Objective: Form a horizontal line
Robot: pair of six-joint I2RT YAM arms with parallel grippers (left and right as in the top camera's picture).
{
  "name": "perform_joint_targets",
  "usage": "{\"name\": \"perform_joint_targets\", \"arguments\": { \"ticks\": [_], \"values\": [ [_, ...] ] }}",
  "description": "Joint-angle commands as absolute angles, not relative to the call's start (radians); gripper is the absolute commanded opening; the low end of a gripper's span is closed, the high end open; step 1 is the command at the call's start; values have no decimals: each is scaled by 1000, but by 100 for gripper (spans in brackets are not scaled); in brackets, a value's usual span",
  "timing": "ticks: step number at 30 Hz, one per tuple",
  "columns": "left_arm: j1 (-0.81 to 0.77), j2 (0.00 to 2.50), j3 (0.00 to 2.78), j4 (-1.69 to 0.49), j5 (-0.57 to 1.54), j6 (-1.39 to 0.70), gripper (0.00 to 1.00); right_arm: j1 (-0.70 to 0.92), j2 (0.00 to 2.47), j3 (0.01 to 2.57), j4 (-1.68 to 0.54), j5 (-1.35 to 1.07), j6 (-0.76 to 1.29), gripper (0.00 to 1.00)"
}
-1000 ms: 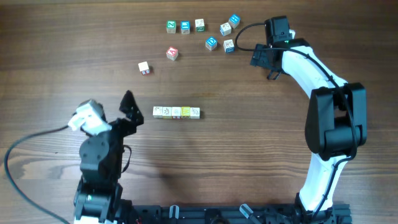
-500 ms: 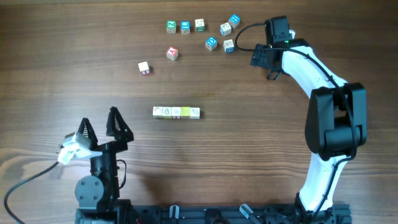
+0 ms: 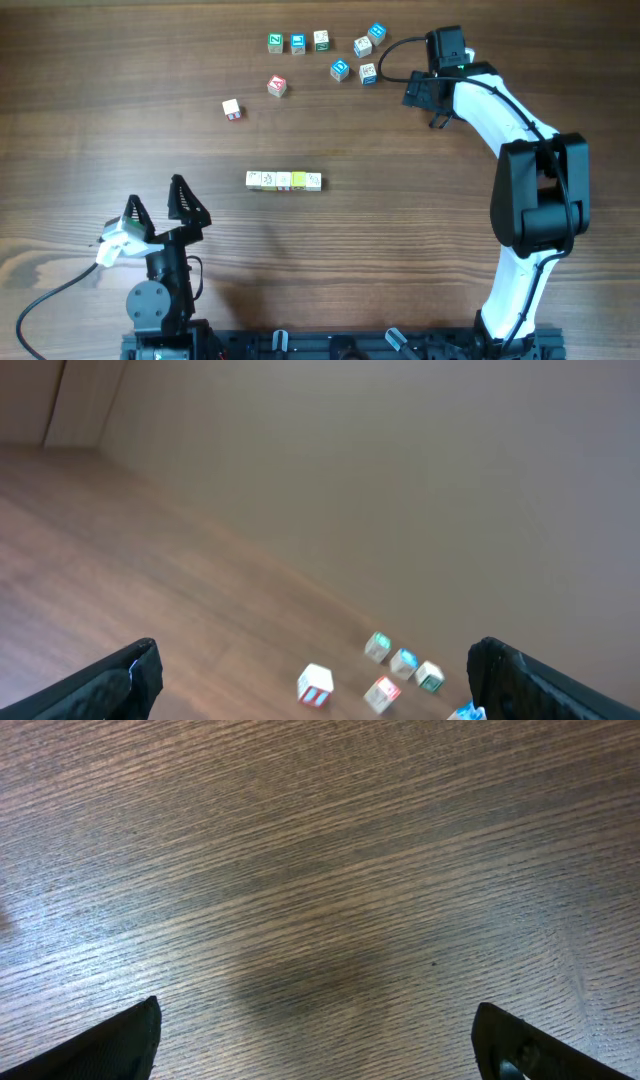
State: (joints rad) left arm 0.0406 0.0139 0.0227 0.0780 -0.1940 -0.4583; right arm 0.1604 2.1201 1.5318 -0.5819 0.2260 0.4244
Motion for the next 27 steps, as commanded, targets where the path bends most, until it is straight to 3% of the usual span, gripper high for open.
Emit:
{"name": "perform_joint_targets", "arguments": {
  "ticks": [1,3,11,27],
  "values": [
    [49,3,6,63,-200,-457,100,163,2091,1529,-580,243,419,100],
    [62,3,6,-62,-199,-456,100,163,2091,1529,-580,243,419,100],
    [175,5,6,-56,-196,-453,100,163,2091,1529,-580,243,419,100],
    [177,7,6,-55,-196,-453,100,163,2091,1529,-580,243,419,100]
  ]
}}
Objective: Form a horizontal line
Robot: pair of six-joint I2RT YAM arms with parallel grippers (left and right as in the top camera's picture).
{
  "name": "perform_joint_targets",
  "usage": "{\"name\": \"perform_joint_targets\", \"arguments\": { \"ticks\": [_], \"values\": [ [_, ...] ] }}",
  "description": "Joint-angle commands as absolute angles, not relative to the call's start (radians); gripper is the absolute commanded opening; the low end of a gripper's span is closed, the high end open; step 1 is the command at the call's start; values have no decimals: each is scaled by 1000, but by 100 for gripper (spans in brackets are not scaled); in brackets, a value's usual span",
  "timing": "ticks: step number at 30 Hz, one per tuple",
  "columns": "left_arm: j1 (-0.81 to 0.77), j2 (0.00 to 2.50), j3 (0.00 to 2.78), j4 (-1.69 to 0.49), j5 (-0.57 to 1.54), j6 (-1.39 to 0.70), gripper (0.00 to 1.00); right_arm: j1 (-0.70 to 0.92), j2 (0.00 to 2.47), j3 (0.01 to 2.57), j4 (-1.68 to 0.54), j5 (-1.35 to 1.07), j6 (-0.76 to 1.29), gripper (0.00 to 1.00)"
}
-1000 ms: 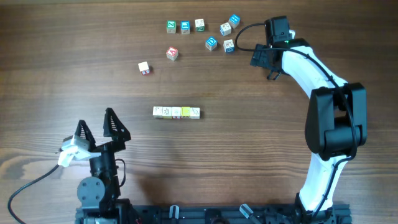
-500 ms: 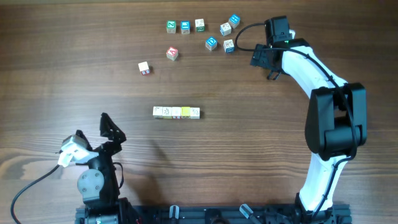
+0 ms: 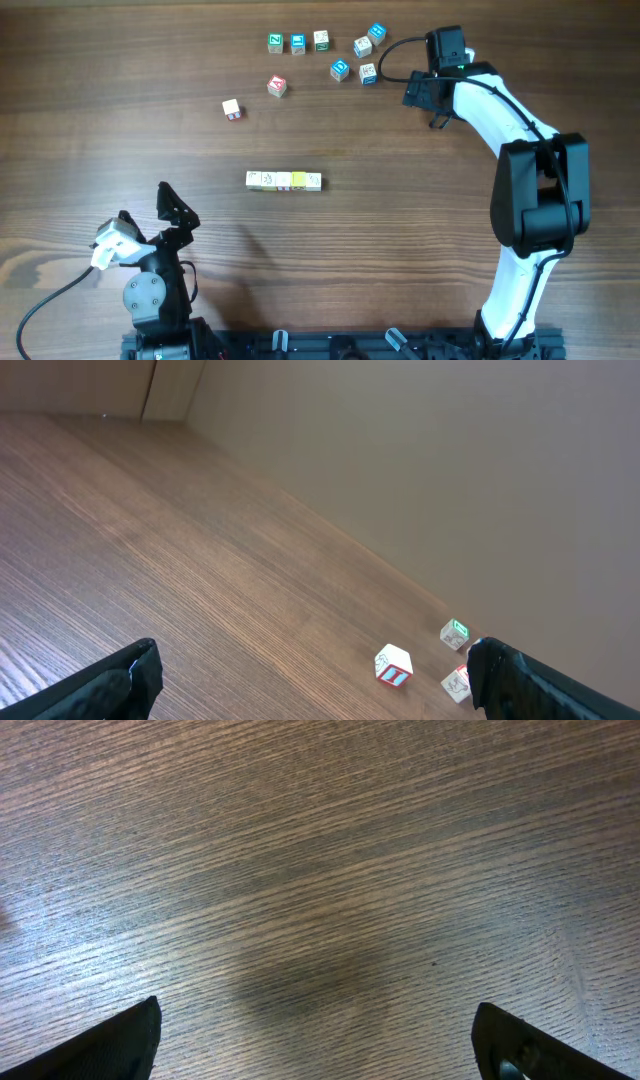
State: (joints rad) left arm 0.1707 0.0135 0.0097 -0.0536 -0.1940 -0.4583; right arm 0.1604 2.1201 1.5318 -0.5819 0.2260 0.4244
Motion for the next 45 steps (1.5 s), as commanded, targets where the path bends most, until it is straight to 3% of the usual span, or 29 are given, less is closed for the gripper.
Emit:
{"name": "perform_joint_targets", "arguments": {
  "ticks": [1,8,14,22,25,45],
  "values": [
    [177,7,6,-54,-196,-453,100,163,2091,1529,-580,243,419,100],
    [177,7,6,-76,27,-452,100,163,2091,1529,-580,243,419,100],
    [177,47,6,-76,26,-214,100,163,2091,1529,-580,243,419,100],
    [177,52,6,-41,26,-205,100,163,2091,1529,-580,243,419,100],
    [177,52,6,-44,26,-107,100,163,2091,1529,-580,243,419,100],
    [165,54,6,-76,26,-108,100,163,2091,1529,-580,243,419,100]
  ]
}}
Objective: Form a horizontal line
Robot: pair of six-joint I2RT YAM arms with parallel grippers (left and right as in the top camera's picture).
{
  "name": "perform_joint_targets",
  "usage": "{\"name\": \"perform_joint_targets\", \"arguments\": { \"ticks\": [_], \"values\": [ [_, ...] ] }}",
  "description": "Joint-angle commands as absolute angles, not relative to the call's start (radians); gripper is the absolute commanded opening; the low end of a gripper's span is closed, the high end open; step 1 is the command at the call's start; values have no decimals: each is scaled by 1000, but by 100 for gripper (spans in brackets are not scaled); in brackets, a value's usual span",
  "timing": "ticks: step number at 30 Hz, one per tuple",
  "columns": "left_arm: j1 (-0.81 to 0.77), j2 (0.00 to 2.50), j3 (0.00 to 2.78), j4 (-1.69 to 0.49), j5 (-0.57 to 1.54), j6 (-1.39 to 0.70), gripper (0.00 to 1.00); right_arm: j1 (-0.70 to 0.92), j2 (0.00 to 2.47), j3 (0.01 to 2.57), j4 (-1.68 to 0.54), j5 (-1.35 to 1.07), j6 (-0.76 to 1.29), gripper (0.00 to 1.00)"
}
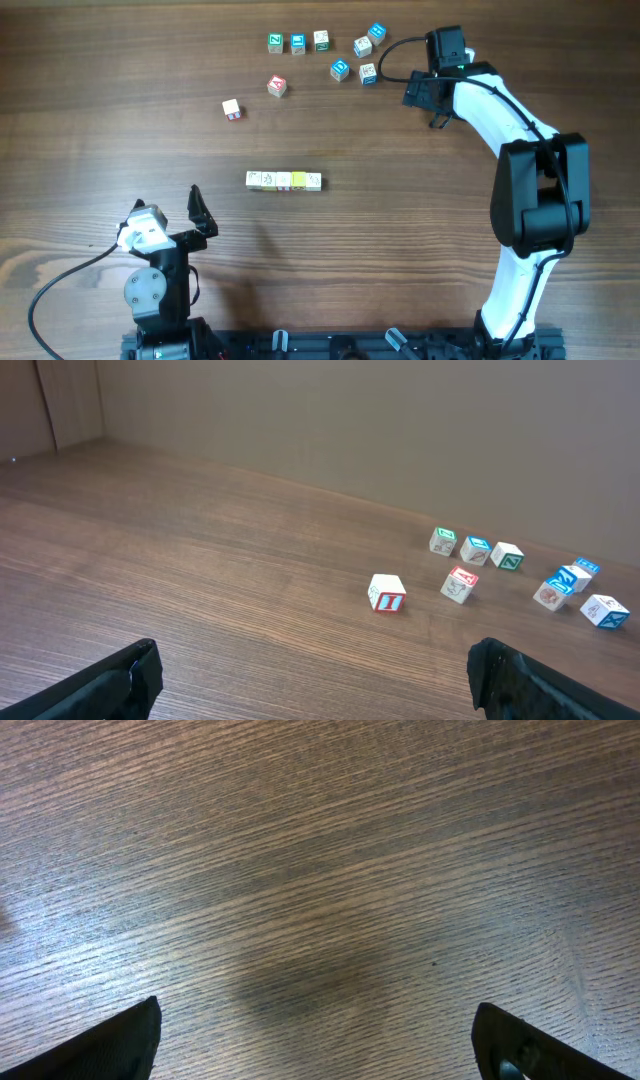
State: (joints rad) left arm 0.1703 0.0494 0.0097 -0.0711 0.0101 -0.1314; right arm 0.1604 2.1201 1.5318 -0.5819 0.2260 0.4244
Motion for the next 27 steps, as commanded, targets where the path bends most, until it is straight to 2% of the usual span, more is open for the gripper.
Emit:
{"name": "perform_joint_targets", "arguments": {
  "ticks": [1,7,27],
  "values": [
    [149,54,6,-76,26,-108,100,163,2091,1529,-580,243,419,100],
    [17,43,6,-76,26,-108,100,163,2091,1529,-580,243,419,100],
    [20,46,6,-76,26,-108,100,163,2091,1529,-580,243,419,100]
  ]
}}
